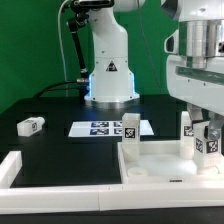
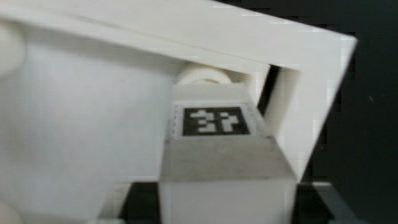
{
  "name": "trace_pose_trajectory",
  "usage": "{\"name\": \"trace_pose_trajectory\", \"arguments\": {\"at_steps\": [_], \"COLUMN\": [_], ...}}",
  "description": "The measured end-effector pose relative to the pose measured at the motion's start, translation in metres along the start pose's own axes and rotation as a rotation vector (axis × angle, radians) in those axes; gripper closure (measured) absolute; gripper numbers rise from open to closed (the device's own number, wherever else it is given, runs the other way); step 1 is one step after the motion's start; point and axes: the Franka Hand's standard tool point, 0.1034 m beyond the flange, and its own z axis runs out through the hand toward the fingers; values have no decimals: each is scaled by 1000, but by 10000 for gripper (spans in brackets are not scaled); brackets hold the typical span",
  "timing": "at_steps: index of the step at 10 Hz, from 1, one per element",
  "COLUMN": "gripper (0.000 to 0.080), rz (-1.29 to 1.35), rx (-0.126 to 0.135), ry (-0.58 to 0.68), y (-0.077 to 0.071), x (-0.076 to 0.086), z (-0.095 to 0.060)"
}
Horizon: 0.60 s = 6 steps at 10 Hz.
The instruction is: Assemble square table
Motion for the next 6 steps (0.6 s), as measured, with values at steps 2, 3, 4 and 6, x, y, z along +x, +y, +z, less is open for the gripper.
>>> {"name": "trace_pose_trajectory", "arguments": {"at_steps": [2, 3, 4, 6], "gripper": [509, 509, 502, 331], "rz": [250, 276, 264, 33], "rx": [25, 26, 25, -62], "ry": [-11, -10, -9, 35], "y": [0, 0, 0, 4], "x": [-8, -10, -9, -12], "z": [0, 0, 0, 0]}}
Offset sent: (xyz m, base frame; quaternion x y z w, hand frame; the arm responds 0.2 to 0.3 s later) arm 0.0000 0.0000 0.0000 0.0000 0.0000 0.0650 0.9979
